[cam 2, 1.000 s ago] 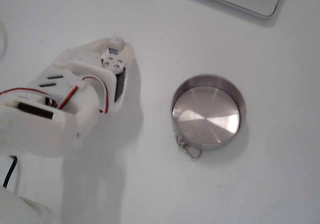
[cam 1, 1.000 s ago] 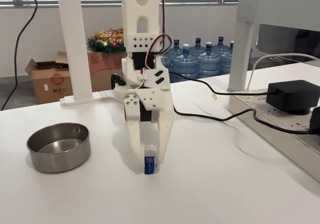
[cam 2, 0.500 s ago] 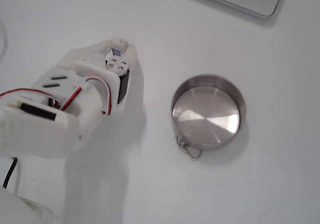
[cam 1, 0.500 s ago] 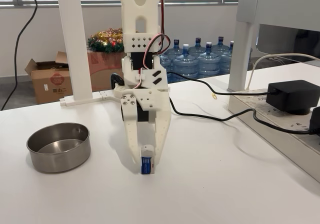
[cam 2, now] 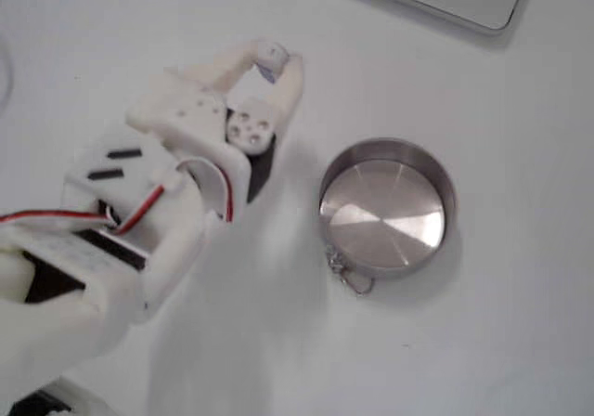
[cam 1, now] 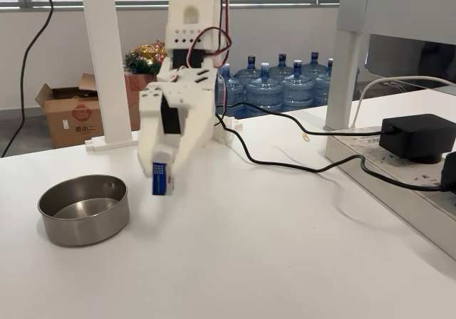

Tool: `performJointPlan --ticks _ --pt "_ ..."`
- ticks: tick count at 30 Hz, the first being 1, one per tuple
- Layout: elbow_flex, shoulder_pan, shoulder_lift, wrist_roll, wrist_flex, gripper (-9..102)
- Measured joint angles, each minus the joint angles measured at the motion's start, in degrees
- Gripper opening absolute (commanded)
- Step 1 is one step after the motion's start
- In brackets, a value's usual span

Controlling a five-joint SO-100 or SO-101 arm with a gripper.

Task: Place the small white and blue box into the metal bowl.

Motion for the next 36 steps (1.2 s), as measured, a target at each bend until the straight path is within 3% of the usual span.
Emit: performJointPlan --ticks 19,23,28,36 --pt "6.77 17.93 5.8 0.0 0.0 -2" --pt "6.77 18.37 5.8 0.0 0.0 -1" --pt "6.77 19.07 5.8 0.0 0.0 8" --pt "6.77 18.28 5.8 0.0 0.0 9"
